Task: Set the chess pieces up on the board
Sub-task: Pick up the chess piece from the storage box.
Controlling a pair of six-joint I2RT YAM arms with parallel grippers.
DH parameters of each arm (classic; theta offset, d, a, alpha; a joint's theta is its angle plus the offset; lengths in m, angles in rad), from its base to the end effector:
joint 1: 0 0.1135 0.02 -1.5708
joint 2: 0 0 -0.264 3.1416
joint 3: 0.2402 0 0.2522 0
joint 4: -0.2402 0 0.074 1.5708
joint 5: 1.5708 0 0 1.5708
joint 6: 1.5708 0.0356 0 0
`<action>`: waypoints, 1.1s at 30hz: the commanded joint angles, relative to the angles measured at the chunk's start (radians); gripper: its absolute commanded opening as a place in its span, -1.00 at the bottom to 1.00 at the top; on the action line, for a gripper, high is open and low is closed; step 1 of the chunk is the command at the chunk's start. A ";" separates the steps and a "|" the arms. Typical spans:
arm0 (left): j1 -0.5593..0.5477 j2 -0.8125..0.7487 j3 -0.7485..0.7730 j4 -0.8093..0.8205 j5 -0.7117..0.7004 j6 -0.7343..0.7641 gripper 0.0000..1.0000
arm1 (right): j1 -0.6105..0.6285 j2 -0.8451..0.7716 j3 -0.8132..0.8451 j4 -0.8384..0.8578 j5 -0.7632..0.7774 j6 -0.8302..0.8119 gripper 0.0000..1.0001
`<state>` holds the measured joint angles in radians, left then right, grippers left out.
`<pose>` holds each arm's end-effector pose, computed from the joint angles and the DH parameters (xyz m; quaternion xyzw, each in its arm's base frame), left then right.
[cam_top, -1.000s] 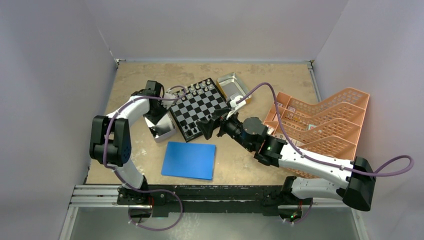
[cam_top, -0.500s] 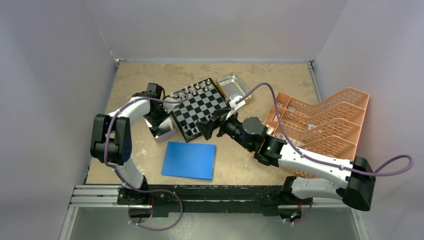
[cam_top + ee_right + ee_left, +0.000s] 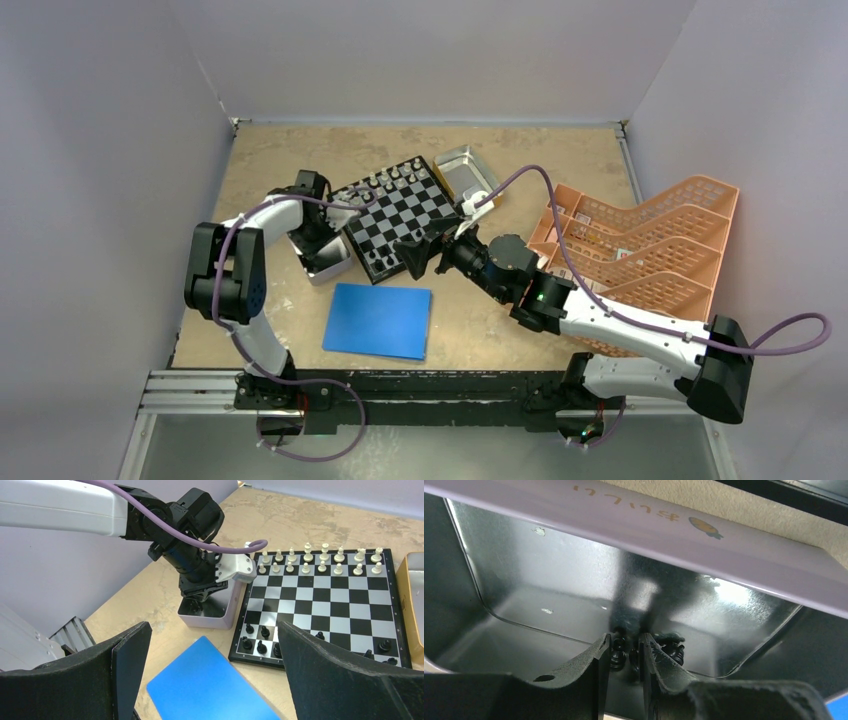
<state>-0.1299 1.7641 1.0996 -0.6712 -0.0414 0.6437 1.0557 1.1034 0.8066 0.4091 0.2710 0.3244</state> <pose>0.3235 -0.0408 0.1622 0.3723 0.9204 0.0497 0.1082 0.1366 0.2220 0.3471 -0.1420 0.6526 0.4009 0.6271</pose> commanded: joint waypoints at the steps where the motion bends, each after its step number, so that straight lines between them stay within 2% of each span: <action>1: 0.015 0.020 0.004 0.018 -0.012 0.024 -0.51 | 0.006 -0.035 0.005 0.035 0.012 -0.004 0.98; 8: 0.016 0.037 0.025 0.011 -0.014 0.025 -0.64 | 0.005 -0.038 0.005 0.036 0.010 -0.006 0.97; 10: 0.016 0.036 0.026 0.012 -0.014 0.024 -0.73 | 0.004 -0.038 0.002 0.041 0.010 -0.005 0.97; 12: 0.015 0.020 0.035 0.012 0.017 0.019 -0.84 | 0.006 -0.037 0.003 0.037 0.010 -0.005 0.98; 16: 0.013 -0.028 0.056 0.015 0.102 0.004 -0.92 | 0.006 -0.039 0.002 0.041 0.009 -0.006 0.98; 29: 0.012 -0.323 0.024 0.151 0.281 -0.098 -1.00 | 0.006 -0.035 0.009 0.030 0.000 -0.013 0.92; 33: 0.012 -0.429 0.016 0.218 0.430 -0.176 -1.00 | 0.005 -0.025 0.013 0.026 0.013 -0.022 0.91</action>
<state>-0.1226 1.4441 1.1191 -0.5621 0.2123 0.5583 1.0557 1.0920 0.8066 0.4019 0.2707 0.3199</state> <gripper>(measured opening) 0.076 0.963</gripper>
